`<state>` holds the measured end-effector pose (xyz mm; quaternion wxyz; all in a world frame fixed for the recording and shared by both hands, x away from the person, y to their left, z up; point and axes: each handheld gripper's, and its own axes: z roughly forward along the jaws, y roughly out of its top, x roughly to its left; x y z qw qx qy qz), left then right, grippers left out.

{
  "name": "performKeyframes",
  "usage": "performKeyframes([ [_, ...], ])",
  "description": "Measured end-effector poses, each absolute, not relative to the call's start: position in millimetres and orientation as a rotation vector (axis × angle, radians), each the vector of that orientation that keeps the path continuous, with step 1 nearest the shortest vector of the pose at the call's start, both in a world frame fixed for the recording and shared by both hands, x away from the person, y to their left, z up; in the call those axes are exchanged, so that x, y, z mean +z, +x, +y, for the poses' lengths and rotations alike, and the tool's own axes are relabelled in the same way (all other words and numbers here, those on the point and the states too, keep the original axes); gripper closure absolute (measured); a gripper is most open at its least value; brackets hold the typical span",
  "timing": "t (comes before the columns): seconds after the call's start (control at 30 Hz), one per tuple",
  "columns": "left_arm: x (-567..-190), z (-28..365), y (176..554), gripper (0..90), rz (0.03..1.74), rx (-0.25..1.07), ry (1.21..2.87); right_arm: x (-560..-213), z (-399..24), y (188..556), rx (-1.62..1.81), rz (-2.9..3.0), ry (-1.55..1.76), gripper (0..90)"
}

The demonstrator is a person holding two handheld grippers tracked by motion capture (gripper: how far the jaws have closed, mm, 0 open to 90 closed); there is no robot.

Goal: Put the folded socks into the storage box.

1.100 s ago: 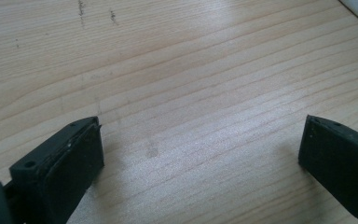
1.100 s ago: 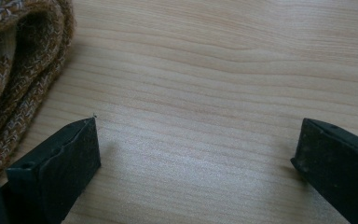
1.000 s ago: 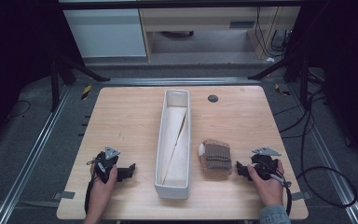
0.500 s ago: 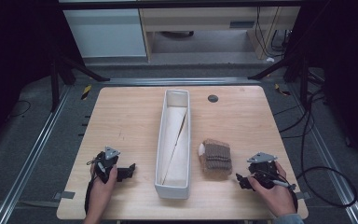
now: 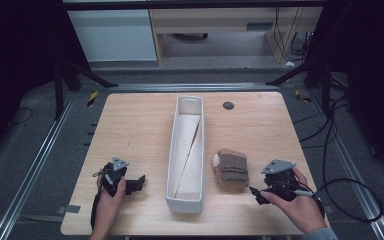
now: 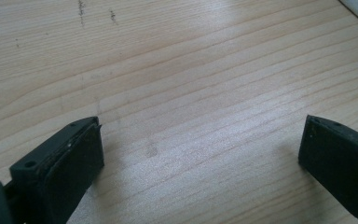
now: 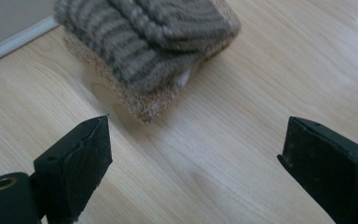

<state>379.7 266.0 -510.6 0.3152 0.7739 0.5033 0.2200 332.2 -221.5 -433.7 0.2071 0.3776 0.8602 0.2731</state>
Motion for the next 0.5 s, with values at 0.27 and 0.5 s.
performKeyframes([
  [0.27,-510.5,266.0,379.7,0.0,1.326,0.579,2.039,-408.8,-207.7,345.4,0.788,2.478,0.943,6.9],
  [0.5,-510.6,266.0,379.7,0.0,1.326,0.580,2.039,-395.1,-195.5,358.2,0.807,2.533,0.855,10.7],
])
